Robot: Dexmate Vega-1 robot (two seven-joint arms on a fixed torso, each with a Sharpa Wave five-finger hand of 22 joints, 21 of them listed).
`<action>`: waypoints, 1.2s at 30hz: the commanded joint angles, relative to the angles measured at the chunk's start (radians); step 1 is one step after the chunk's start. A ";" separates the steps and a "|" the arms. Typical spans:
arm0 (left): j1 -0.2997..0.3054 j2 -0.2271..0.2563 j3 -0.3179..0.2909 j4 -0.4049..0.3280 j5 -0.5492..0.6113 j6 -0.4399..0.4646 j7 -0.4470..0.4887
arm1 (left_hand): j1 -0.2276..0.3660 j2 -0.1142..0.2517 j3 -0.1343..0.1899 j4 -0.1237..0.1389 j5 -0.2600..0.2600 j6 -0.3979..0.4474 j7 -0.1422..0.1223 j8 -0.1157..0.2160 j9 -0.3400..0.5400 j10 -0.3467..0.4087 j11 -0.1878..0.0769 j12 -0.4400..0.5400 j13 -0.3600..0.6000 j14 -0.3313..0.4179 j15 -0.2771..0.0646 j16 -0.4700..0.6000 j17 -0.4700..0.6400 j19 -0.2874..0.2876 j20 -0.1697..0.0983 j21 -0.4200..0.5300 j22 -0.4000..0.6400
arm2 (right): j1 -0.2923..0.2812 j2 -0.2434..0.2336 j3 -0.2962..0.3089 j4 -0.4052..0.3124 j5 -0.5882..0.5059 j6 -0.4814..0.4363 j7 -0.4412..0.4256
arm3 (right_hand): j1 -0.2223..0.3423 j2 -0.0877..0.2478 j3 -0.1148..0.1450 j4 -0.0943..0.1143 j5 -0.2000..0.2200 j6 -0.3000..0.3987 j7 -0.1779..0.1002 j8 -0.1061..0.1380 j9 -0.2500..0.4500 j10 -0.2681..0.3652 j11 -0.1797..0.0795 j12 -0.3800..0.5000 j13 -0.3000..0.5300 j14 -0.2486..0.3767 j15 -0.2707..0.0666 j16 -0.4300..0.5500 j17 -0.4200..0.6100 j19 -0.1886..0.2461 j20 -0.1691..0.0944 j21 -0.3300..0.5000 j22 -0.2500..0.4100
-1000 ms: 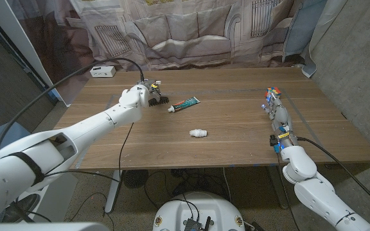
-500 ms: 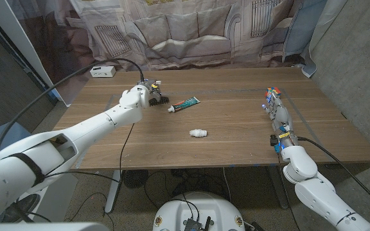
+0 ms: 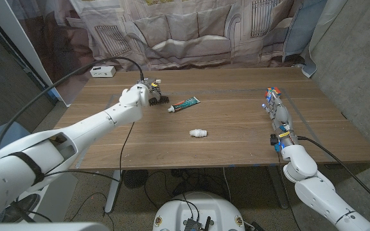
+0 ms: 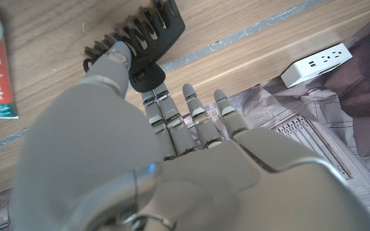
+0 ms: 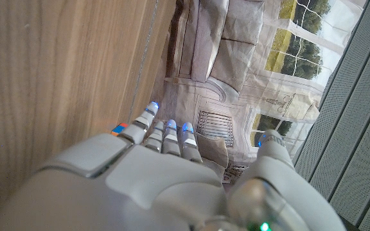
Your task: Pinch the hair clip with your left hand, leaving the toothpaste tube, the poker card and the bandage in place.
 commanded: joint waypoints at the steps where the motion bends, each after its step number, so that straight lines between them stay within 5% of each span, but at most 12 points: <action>1: -0.003 0.009 0.000 -0.026 0.004 0.012 -0.010 | 0.005 0.008 -0.007 0.001 -0.005 0.007 0.002 -0.002 0.003 0.017 -0.007 0.000 0.006 0.008 -0.071 0.004 0.002 0.005 0.011 -0.003 0.002 | 0.008 0.003 -0.002 0.011 0.001 0.010 0.004 | 0.012 -0.004 -0.005 -0.001 -0.002 0.006 -0.005 -0.001 0.005 0.003 0.000 -0.002 0.002 0.008 0.006 -0.004 0.004 0.004 0.009 -0.003 0.002; 22: 0.032 0.042 -0.035 -0.104 0.009 0.019 0.002 | 0.013 0.016 -0.016 0.001 -0.012 0.043 0.005 0.003 0.005 0.046 -0.009 0.004 0.015 0.014 -0.084 0.000 0.002 0.017 -0.001 -0.002 0.002 | 0.007 0.002 -0.003 0.002 0.006 0.003 0.002 | 0.013 -0.003 -0.007 -0.001 -0.002 0.007 -0.004 -0.001 0.005 0.003 0.002 -0.002 0.002 0.006 0.006 -0.005 0.004 0.004 0.009 -0.003 0.002; 27: 0.045 0.042 -0.048 -0.111 0.000 0.021 0.015 | 0.015 0.028 -0.025 0.005 -0.015 0.054 0.012 -0.002 0.005 0.059 -0.003 0.002 0.023 0.042 -0.043 0.008 0.004 0.067 0.032 0.012 0.004 | 0.004 0.000 -0.004 0.000 0.000 0.005 0.002 | 0.013 -0.002 -0.007 -0.001 -0.002 0.007 -0.004 -0.001 0.005 0.004 0.001 -0.002 0.002 0.007 0.005 -0.005 0.004 0.004 0.009 -0.003 0.002; 36: 0.060 0.046 -0.062 -0.126 -0.010 0.021 0.032 | 0.033 0.036 -0.030 0.000 -0.018 0.088 0.012 0.003 0.006 0.092 -0.008 0.010 0.032 0.056 -0.045 0.008 0.004 0.089 0.045 0.016 0.007 | -0.002 -0.002 -0.002 -0.006 -0.001 0.006 0.000 | 0.014 -0.002 -0.008 -0.001 -0.002 0.006 -0.005 -0.001 0.005 0.004 0.002 -0.002 0.002 0.007 0.006 -0.004 0.004 0.004 0.009 -0.003 0.002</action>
